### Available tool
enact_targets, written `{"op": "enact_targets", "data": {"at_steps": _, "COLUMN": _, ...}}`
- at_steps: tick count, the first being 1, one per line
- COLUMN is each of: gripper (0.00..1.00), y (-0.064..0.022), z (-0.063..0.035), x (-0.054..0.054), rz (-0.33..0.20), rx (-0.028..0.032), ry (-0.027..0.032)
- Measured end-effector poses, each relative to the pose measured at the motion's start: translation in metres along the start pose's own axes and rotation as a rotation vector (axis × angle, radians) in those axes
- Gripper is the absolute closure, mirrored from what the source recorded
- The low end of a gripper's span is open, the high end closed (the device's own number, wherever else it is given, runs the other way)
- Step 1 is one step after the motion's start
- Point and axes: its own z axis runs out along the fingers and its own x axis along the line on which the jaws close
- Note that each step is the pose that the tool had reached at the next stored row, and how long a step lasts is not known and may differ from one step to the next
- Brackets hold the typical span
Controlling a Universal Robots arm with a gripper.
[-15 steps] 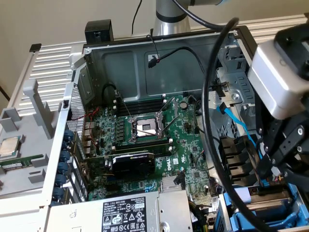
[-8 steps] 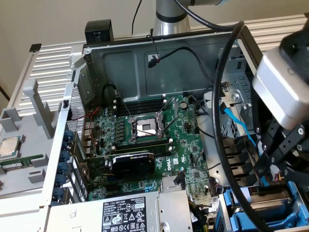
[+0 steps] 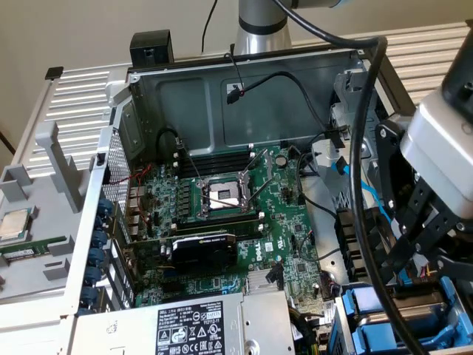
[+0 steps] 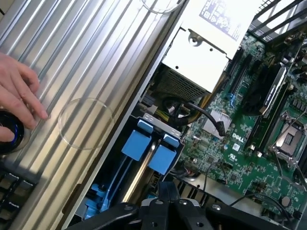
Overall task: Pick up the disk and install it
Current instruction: 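Insert the second disk wire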
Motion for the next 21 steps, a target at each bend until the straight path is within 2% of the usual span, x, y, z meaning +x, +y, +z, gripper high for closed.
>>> {"op": "enact_targets", "data": {"at_steps": 7, "gripper": 0.89, "y": -0.0001, "z": 0.0000, "x": -0.0001, "rz": -0.012, "rx": -0.0019, "ry": 0.0001}}
{"op": "enact_targets", "data": {"at_steps": 11, "gripper": 0.89, "y": 0.0000, "z": 0.0000, "x": 0.0000, "rz": -0.082, "rx": -0.0129, "ry": 0.0035}}
{"op": "enact_targets", "data": {"at_steps": 13, "gripper": 0.89, "y": -0.0001, "z": -0.0001, "x": 0.0000, "rz": -0.118, "rx": -0.0129, "ry": 0.0087}}
{"op": "enact_targets", "data": {"at_steps": 14, "gripper": 0.89, "y": -0.0001, "z": -0.0001, "x": 0.0000, "rz": -0.134, "rx": -0.0096, "ry": 0.0128}}
{"op": "enact_targets", "data": {"at_steps": 15, "gripper": 0.89, "y": -0.0001, "z": -0.0001, "x": 0.0000, "rz": -0.146, "rx": -0.0029, "ry": 0.0188}}
{"op": "enact_targets", "data": {"at_steps": 16, "gripper": 0.89, "y": -0.0001, "z": -0.0002, "x": 0.0000, "rz": -0.156, "rx": 0.0075, "ry": 0.0273}}
{"op": "enact_targets", "data": {"at_steps": 19, "gripper": 0.89, "y": 0.0000, "z": -0.0001, "x": 0.0000, "rz": -0.183, "rx": 0.0445, "ry": 0.0548}}
{"op": "enact_targets", "data": {"at_steps": 20, "gripper": 0.89, "y": 0.0000, "z": 0.0000, "x": 0.0000, "rz": -0.192, "rx": 0.0538, "ry": 0.0620}}
{"op": "enact_targets", "data": {"at_steps": 21, "gripper": 0.89, "y": 0.0000, "z": 0.0000, "x": 0.0000, "rz": -0.201, "rx": 0.0591, "ry": 0.0664}}
